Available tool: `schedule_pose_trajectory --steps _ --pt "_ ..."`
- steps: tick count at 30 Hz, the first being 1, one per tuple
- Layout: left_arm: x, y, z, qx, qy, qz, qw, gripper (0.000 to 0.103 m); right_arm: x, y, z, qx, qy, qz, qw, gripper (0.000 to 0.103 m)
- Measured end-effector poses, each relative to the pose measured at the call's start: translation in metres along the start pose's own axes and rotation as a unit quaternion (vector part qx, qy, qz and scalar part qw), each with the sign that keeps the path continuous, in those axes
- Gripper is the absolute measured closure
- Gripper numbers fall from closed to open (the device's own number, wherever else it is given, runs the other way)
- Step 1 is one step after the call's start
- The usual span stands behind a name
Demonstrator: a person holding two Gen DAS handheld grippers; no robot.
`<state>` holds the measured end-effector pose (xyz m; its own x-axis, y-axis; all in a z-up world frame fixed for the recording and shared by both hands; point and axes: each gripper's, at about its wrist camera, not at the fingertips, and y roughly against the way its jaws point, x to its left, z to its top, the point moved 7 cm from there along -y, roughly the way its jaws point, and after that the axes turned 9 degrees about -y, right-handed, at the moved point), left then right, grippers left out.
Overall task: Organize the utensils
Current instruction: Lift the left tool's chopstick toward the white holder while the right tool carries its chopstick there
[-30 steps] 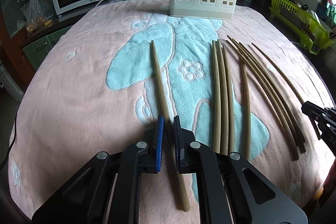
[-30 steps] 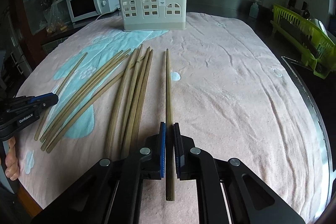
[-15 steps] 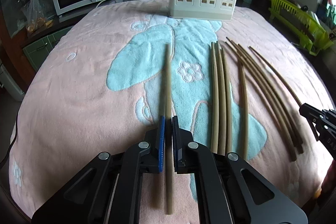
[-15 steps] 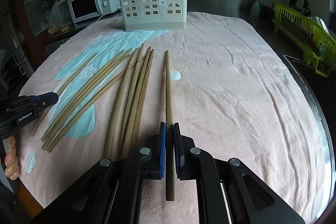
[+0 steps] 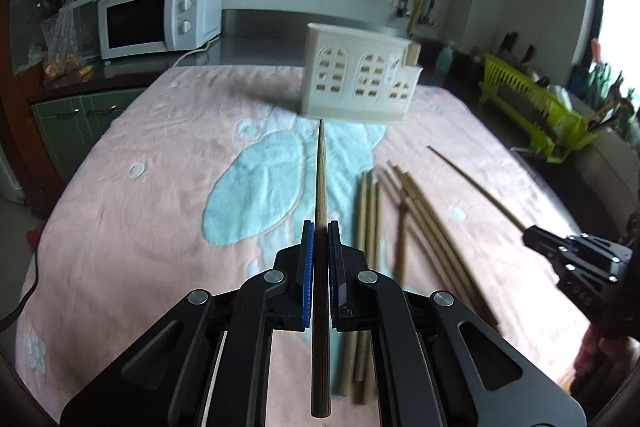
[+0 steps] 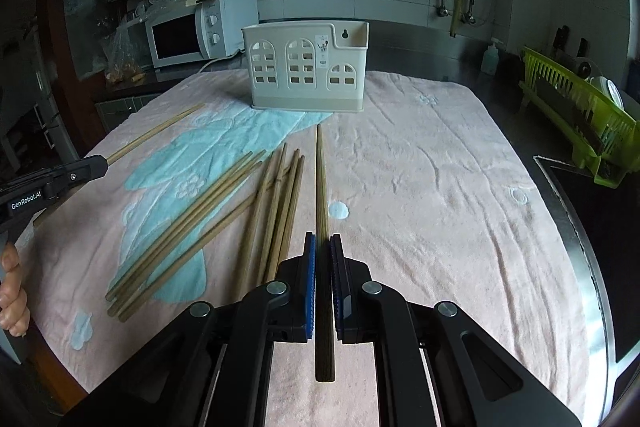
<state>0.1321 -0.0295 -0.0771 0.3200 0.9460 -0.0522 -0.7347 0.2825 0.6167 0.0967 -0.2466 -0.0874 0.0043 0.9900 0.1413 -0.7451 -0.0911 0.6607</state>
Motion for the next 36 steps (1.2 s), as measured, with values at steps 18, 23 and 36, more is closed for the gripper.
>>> schedule_pose_trajectory --steps 18,23,36 --pt "0.001 -0.003 0.010 0.034 -0.027 0.003 0.9990 0.098 -0.001 0.012 0.022 -0.019 -0.007 0.019 1.000 0.096" --pt "-0.001 0.002 0.028 0.012 -0.042 0.009 0.9990 0.098 0.001 0.015 0.036 -0.025 -0.011 0.035 0.999 0.096" --pt "-0.003 0.002 0.094 -0.030 -0.051 -0.005 0.9982 0.098 0.010 0.031 0.129 -0.059 0.023 0.075 0.995 0.096"
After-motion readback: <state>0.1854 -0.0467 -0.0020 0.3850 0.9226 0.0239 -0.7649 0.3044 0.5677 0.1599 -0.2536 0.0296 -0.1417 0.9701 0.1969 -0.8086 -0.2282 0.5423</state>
